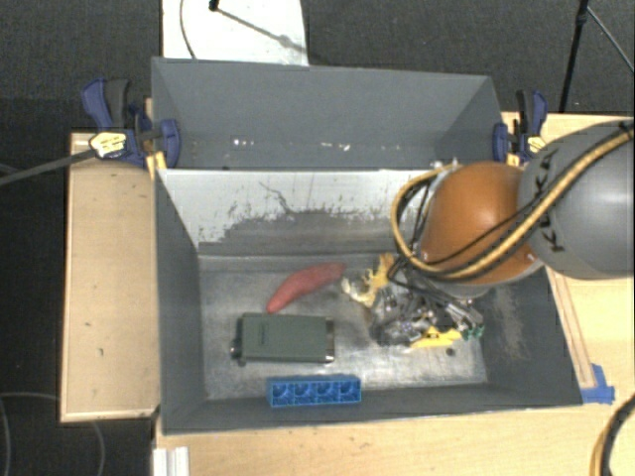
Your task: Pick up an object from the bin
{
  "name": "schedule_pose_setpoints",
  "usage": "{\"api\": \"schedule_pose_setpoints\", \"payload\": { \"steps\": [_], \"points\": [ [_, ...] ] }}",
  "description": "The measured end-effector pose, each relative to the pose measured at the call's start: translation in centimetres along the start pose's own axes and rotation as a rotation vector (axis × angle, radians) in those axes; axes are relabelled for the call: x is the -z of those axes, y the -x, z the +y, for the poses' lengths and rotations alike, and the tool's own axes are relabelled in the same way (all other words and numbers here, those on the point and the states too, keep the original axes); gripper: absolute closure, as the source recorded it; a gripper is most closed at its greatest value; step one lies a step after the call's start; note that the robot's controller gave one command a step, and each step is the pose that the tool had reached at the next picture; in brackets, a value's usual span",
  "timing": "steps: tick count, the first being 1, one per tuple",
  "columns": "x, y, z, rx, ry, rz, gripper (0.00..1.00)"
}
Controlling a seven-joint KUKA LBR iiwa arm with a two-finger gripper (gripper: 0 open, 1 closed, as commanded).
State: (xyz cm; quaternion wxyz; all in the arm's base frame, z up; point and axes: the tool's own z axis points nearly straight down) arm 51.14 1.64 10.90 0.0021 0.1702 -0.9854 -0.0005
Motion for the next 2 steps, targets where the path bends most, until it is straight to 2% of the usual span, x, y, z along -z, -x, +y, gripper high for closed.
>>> {"api": "schedule_pose_setpoints", "payload": {
  "steps": [1, 2],
  "points": [
    [3.06, 3.9, 0.55, -0.047, -0.002, -0.009, 1.0],
    [3.31, 4.62, 0.72, -0.059, -0.002, -0.01, 1.0]
  ]
}}
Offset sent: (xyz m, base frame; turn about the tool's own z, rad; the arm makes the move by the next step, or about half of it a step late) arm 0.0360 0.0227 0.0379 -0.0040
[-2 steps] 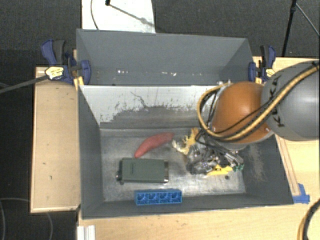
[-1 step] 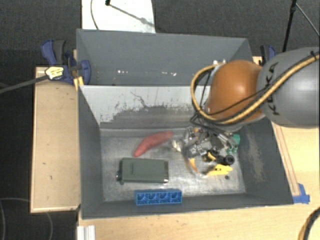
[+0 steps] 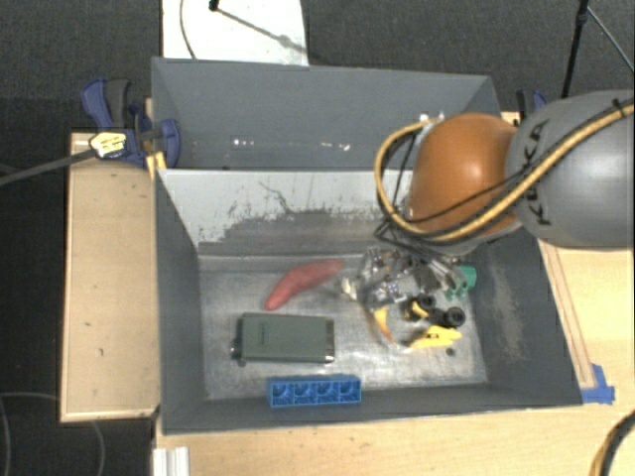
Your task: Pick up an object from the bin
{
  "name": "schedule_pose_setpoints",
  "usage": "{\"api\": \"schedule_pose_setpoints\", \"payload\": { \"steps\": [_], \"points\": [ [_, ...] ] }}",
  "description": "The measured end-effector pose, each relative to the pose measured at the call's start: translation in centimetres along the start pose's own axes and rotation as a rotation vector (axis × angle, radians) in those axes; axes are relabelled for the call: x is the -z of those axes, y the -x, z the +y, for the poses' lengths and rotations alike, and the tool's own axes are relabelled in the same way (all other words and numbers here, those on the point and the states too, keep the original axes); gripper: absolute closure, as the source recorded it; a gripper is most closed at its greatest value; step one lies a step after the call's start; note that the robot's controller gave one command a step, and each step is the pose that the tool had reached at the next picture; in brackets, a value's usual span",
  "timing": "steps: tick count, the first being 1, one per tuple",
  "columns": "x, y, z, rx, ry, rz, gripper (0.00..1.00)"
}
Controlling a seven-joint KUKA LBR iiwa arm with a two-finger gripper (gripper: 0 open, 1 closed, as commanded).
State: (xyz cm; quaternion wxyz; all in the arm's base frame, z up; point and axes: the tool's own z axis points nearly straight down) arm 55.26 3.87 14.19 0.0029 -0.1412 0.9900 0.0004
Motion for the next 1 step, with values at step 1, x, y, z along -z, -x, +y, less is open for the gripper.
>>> {"api": "schedule_pose_setpoints", "payload": {
  "steps": [1],
  "points": [
    [2.08, -0.82, -0.53, -0.001, 0.001, 0.005, 1.0]
  ]
}}
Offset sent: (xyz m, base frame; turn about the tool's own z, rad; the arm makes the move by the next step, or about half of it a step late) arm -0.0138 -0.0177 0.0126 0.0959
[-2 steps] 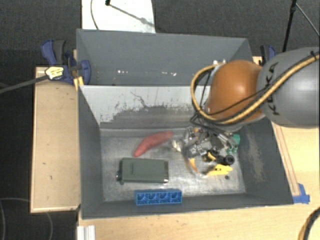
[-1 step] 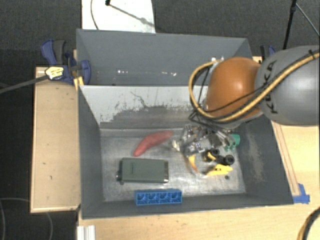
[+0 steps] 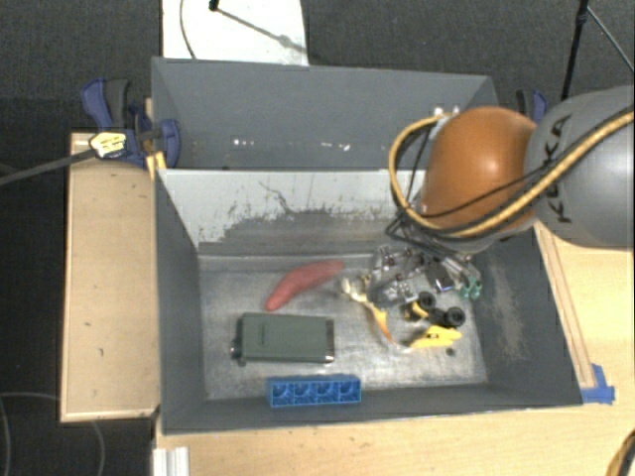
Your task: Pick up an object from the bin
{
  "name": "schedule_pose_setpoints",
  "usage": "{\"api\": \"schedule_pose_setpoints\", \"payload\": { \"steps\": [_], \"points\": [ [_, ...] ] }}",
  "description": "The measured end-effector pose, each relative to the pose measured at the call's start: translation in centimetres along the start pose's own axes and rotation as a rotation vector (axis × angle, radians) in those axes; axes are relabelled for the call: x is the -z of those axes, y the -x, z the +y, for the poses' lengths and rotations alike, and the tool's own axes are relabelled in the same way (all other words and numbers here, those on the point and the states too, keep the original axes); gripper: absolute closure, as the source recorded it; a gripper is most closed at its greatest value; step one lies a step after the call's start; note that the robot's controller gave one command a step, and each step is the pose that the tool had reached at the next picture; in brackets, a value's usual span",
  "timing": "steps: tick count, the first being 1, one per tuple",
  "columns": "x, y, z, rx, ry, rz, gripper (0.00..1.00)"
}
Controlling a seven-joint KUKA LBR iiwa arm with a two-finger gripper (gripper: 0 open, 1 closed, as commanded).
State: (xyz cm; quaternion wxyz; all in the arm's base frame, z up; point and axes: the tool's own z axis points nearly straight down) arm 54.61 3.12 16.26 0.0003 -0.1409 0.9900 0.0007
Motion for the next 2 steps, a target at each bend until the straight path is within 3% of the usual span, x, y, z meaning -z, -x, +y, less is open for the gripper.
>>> {"api": "schedule_pose_setpoints", "payload": {
  "steps": [1, 2],
  "points": [
    [1.25, -0.55, -0.49, -0.075, -0.001, -0.001, 0.0],
    [0.35, -0.71, -0.6, -0.081, -0.001, 0.0, 0.0]
  ]
}}
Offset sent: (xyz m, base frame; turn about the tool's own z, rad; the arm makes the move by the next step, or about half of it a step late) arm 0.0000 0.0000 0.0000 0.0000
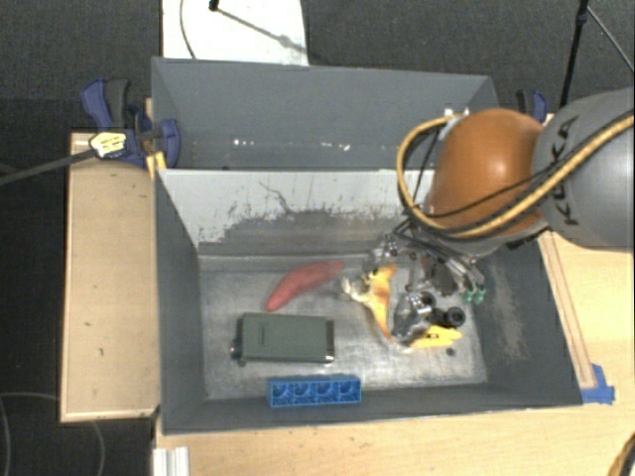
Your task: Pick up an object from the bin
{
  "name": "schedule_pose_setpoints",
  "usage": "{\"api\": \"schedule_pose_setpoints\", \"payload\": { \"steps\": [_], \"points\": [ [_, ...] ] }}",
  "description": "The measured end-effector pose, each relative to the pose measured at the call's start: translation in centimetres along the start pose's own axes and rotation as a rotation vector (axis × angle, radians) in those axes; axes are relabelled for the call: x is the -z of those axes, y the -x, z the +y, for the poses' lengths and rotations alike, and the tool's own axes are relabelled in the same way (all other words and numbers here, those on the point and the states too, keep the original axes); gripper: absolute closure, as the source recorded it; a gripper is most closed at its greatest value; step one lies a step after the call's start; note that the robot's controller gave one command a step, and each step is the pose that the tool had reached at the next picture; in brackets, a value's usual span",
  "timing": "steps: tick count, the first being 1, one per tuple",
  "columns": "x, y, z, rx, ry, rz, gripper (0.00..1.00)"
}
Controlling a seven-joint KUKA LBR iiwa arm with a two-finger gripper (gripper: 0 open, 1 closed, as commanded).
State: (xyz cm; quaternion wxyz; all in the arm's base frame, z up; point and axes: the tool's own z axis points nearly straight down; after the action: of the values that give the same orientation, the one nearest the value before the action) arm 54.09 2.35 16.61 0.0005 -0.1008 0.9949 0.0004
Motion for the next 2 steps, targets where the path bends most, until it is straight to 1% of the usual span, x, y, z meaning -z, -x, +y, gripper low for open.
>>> {"api": "schedule_pose_setpoints", "payload": {
  "steps": [1, 2],
  "points": [
    [-9.16, 3.4, 0.12, -0.381, 0.002, -0.004, 1.0],
    [-9.14, 3.42, 0.13, -0.381, 0.002, -0.005, 1.0]
  ]
}}
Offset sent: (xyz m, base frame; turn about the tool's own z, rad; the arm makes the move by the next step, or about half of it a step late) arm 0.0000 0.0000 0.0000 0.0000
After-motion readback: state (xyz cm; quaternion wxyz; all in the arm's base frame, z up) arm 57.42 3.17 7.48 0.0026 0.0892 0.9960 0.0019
